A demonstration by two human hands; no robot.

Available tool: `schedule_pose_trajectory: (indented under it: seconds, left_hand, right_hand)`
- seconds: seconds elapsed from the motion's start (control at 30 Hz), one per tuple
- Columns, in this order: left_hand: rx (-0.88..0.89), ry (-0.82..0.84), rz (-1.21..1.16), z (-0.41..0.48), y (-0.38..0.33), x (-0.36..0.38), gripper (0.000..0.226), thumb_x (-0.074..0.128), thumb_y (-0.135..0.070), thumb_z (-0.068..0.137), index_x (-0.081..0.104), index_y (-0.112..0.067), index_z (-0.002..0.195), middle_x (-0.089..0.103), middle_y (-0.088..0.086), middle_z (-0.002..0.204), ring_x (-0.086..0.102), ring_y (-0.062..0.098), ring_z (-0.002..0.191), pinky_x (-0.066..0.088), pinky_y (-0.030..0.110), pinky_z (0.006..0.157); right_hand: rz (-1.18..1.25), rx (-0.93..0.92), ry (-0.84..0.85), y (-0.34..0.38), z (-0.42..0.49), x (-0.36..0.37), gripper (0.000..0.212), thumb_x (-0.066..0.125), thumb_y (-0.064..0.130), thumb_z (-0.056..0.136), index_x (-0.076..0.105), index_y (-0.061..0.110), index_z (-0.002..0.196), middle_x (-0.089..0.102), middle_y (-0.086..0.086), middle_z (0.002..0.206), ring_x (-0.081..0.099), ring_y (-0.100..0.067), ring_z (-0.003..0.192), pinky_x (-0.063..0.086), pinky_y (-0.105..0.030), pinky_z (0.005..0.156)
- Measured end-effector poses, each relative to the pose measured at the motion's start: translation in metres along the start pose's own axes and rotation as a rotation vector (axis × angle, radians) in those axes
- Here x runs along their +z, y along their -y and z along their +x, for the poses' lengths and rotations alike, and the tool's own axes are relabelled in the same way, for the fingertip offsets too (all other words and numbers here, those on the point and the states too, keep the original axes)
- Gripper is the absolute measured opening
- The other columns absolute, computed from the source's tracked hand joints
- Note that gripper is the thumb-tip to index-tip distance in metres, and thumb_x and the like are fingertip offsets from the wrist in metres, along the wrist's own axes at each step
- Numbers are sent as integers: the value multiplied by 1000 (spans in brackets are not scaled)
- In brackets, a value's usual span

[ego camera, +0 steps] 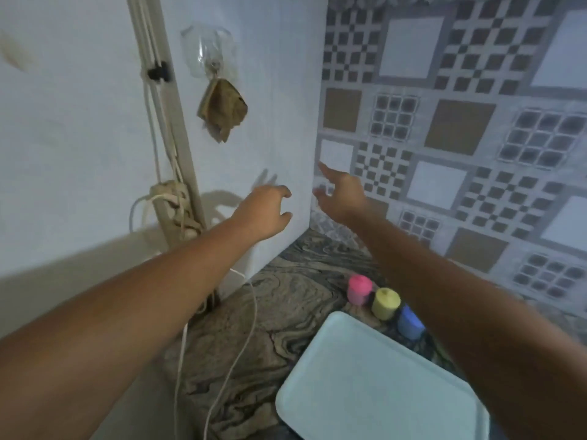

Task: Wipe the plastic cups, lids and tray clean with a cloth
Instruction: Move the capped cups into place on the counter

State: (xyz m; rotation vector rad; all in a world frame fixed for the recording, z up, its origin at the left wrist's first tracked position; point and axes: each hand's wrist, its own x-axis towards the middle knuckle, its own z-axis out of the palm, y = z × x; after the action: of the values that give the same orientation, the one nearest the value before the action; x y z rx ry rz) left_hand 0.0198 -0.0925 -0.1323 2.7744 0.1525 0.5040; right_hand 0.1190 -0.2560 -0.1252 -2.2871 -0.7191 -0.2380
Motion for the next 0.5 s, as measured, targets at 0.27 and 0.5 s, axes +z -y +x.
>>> schedule_pose_trajectory:
  seconds: [0.27, 0.5]
  left_hand:
    - [92, 213, -70, 20, -65, 113, 55, 71, -28, 86, 54, -12, 136, 67, 15, 121, 62, 32, 113, 52, 43, 95]
    - [265, 423, -64, 42, -84, 205, 52, 73, -29, 82, 55, -10, 127, 66, 14, 111, 64, 33, 99, 54, 39, 79]
  right_hand:
    - [-186, 253, 85, -122, -72, -14, 56, 64, 24, 99, 48, 15, 152, 60, -16, 144, 58, -34, 131, 47, -36, 104]
    - [-388, 430, 247, -191, -111, 1, 57, 68, 35, 94, 50, 23, 147, 65, -19, 131, 63, -40, 117, 52, -43, 93]
